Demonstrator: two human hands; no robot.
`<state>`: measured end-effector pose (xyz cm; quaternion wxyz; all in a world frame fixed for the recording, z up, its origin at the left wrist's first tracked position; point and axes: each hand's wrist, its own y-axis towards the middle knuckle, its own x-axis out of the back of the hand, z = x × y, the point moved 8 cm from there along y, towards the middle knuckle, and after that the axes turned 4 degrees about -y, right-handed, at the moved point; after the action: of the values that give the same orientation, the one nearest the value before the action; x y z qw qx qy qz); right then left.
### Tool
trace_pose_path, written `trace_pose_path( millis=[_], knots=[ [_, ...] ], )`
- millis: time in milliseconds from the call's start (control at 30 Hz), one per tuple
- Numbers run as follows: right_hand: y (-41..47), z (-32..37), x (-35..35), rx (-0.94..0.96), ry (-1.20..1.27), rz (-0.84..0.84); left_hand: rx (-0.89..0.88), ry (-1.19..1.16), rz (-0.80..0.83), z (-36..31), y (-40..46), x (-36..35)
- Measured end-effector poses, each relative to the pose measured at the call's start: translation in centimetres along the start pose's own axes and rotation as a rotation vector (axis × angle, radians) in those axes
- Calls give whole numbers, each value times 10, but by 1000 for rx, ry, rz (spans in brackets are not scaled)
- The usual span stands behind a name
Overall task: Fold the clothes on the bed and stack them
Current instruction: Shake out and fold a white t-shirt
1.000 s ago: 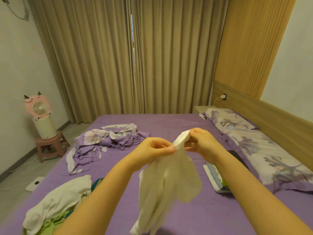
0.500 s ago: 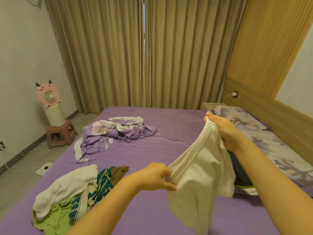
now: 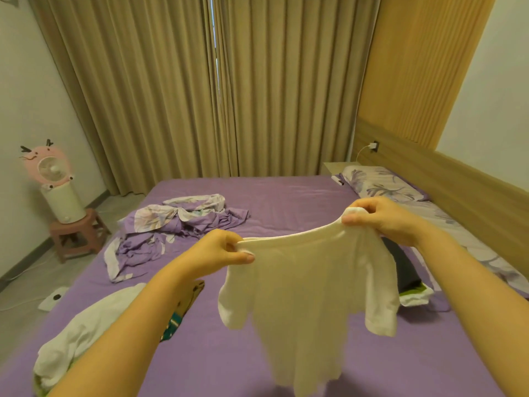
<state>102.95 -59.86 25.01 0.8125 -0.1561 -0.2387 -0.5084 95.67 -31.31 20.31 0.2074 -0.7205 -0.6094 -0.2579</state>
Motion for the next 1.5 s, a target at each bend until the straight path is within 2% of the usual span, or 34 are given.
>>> trace_pose_path(
  millis=[67,167,233,300,367,500,600,667,767,833,900,967,1033,1167,1267,1400,1500],
  knots=[
    [-1,-1,3,4,12,9,3,-94,-31,-6,-1,9],
    [-3,0,6,17,20,32,6,-258,13,-18,-3,15],
    [-2,0,7,13,-23,59,13,-370,30,-19,-2,19],
    [-1,1,7,-2,-103,80,14,-417,-26,-19,0,26],
    [1,1,7,-11,-165,82,-9,-300,-129,-18,4,39],
    [7,5,2,3,-179,10,-27,153,-295,-29,6,57],
    [11,5,-5,-4,-87,-35,-1,84,-371,-27,3,68],
    [13,6,-8,-16,-27,-53,39,-23,-345,-23,1,70],
    [18,12,-10,4,-97,-95,106,10,-319,-14,2,67],
    [20,19,-12,57,-139,-106,100,25,-349,-16,2,68],
    [18,27,-10,117,-80,-131,80,-34,-379,-18,-1,72],
    [13,31,-10,139,90,-80,61,-200,-349,-18,-5,75],
    [9,31,-14,127,183,44,54,-306,-298,-15,-9,78],
    [9,17,-21,40,-146,194,35,-415,-182,-14,-15,79],
    [13,5,-26,-22,-384,215,58,-407,-113,-19,-16,74],
    [13,3,-30,-5,-414,177,77,-194,-154,-22,-16,80],
    [10,10,-30,40,-407,117,54,-139,-149,-23,-17,85]
  ],
)
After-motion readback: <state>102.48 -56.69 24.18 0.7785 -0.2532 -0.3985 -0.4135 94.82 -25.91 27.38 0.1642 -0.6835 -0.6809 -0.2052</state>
